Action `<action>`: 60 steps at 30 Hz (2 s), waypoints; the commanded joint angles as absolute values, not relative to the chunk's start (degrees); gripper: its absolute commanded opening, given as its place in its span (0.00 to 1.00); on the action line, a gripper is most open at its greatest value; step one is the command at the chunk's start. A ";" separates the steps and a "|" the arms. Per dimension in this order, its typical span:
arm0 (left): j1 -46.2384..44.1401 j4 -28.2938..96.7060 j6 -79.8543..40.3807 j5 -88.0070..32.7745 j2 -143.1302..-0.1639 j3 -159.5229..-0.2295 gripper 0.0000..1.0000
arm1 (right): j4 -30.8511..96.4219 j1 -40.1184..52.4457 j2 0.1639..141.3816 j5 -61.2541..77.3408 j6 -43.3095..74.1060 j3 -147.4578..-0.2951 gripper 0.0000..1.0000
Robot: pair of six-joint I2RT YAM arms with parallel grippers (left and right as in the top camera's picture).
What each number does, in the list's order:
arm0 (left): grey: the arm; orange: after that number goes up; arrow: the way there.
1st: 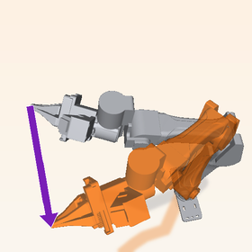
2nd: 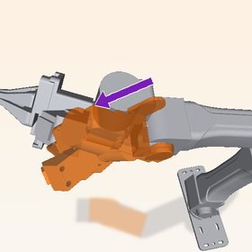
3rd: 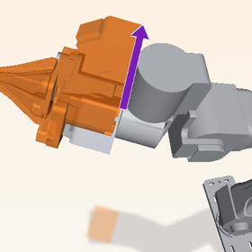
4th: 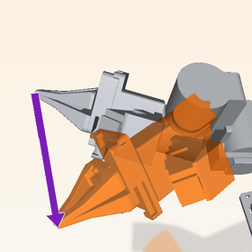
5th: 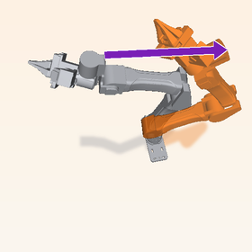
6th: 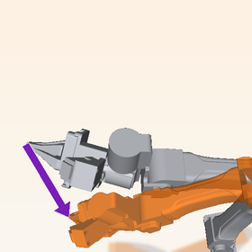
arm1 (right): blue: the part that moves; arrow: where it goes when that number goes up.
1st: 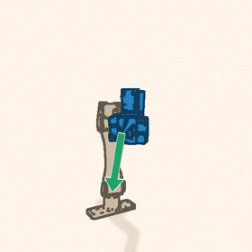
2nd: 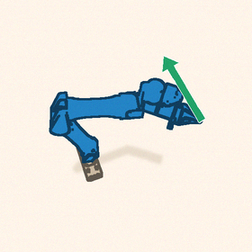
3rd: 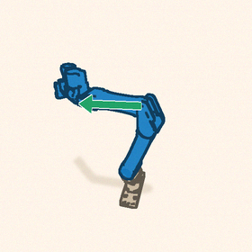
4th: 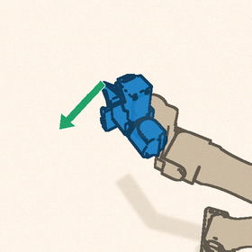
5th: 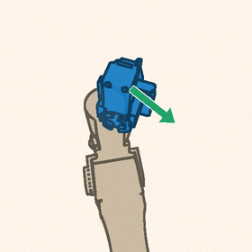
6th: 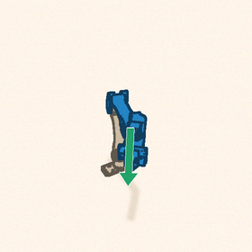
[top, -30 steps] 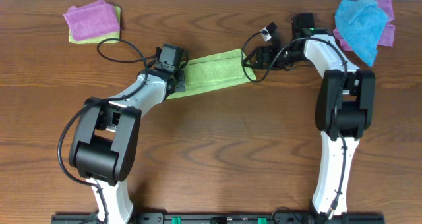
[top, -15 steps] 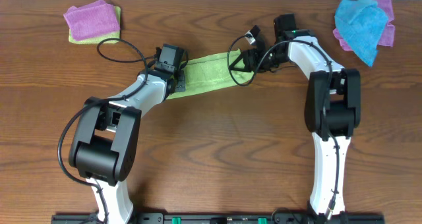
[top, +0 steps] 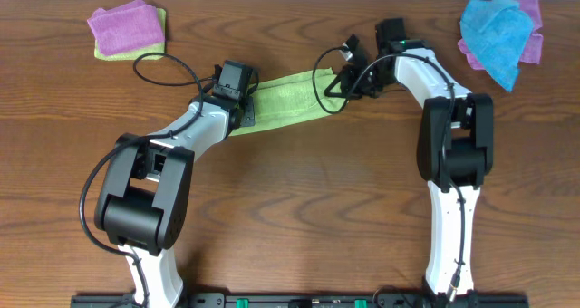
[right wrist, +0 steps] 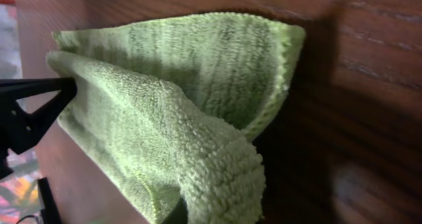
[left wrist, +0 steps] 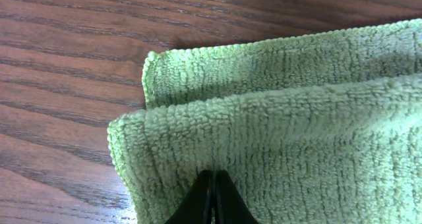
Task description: Fold the cloth
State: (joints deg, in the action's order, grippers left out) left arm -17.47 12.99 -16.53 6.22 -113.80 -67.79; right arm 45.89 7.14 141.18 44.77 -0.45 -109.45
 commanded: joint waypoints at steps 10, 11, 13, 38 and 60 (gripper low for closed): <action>-17.72 13.45 -18.46 5.91 -114.96 -67.40 0.06 | 49.08 13.63 135.63 43.72 0.43 -117.01 0.01; -17.72 13.45 -18.46 5.89 -114.96 -67.40 0.06 | 49.08 14.33 135.59 43.72 0.43 -117.19 0.01; -17.72 13.45 -18.48 5.85 -114.96 -67.40 0.06 | 49.06 15.64 135.52 43.70 0.73 -117.54 0.02; -17.52 16.82 -19.51 10.66 -94.39 -67.70 0.06 | 49.91 19.31 132.20 41.56 2.72 -117.64 0.02; -9.32 34.04 -21.43 15.62 -66.92 -67.70 0.06 | 42.78 30.92 133.36 24.84 2.59 -117.21 0.01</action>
